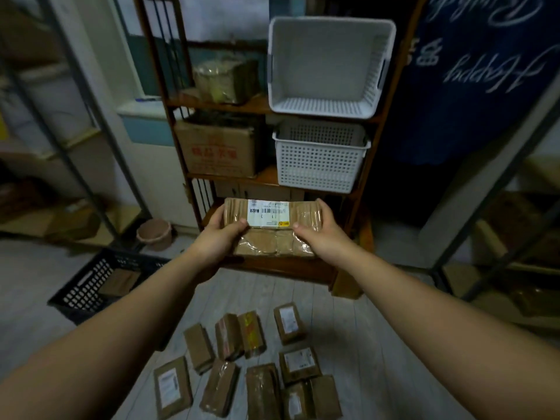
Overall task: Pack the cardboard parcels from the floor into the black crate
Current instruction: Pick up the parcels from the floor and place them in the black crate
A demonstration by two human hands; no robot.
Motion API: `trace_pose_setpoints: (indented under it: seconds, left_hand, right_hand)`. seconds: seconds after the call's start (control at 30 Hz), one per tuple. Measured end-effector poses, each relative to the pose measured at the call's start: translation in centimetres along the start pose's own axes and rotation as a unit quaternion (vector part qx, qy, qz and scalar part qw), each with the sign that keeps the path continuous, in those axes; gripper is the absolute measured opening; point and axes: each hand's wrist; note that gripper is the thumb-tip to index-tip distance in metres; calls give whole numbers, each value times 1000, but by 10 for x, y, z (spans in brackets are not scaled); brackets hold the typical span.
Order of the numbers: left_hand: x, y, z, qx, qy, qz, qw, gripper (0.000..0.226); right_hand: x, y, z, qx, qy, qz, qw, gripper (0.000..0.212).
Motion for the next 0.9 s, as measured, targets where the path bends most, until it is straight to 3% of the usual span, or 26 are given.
trace_pose_setpoints:
  seconds: [0.13,0.23,0.4,0.6,0.9]
  left_hand:
    - [13,26,29,-6,-13,-27,1000,69]
    - [19,52,49,-1,-29,-41,999,72]
    - [26,125,69,62,-65,-18,996,63]
    - [10,276,90,100,-65,-40,992,54]
    - [-4,436,100,139,-28,12,990,58]
  right_hand:
    - [-23,-15,10,-11,51,-13,999,76]
    - [-40,-42,16,-7,65,9,998,91]
    - [-85,-110,20,-13,157,167,973,119]
    - [-133,-237,-2,-92,210,354,907,115]
    - [-186,-399,-38,-91,197,325,921,116]
Point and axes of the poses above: each hand's wrist, its own z-axis away from the middle knuckle, its own y-axis out of the back of the hand, x = y × z, and after that the axes turned 4 degrees about -x, right-handed
